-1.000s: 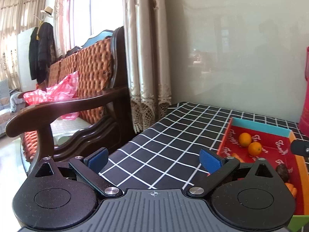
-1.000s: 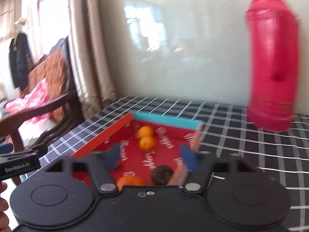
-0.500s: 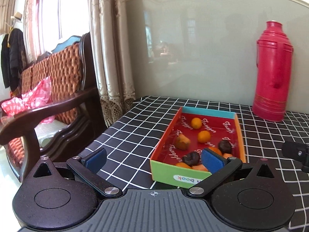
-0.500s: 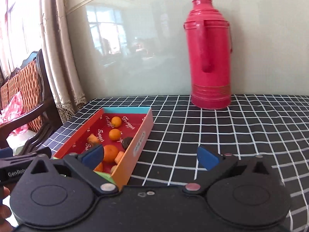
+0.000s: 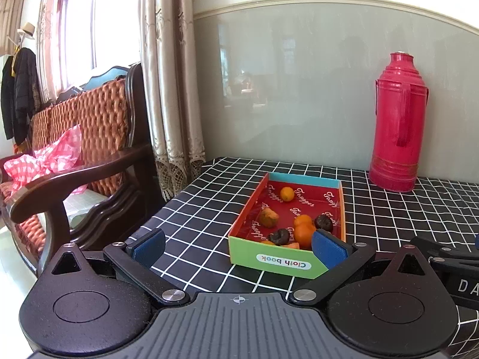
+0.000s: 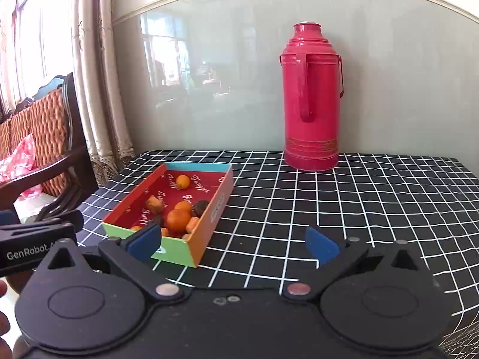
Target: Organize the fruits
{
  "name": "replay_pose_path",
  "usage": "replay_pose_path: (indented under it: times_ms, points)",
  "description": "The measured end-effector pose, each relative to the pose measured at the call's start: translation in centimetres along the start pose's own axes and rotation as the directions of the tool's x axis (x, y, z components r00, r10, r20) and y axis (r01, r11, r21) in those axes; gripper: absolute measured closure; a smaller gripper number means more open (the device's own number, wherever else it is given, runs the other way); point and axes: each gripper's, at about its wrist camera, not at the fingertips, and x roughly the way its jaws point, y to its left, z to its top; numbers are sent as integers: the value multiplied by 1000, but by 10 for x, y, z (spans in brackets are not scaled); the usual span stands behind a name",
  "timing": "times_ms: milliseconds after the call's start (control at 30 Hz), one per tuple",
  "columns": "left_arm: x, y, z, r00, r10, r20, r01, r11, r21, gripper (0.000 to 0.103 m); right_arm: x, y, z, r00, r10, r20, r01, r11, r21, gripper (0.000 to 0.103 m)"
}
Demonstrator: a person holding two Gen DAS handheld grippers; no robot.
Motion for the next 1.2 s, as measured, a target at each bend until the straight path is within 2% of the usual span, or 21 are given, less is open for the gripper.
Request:
replay_pose_path:
  times_ms: [167, 1200]
  points:
    - [-7, 6, -3, 1000, -2, -1, 2, 1000, -21, 0, -8, 4, 0, 1000, 6, 9, -6, 1000, -9, 6]
    - [-4, 2, -2, 1000, -24, 2, 24, 1000, -17, 0, -10, 7, 0, 1000, 4, 22, -3, 1000, -20, 6]
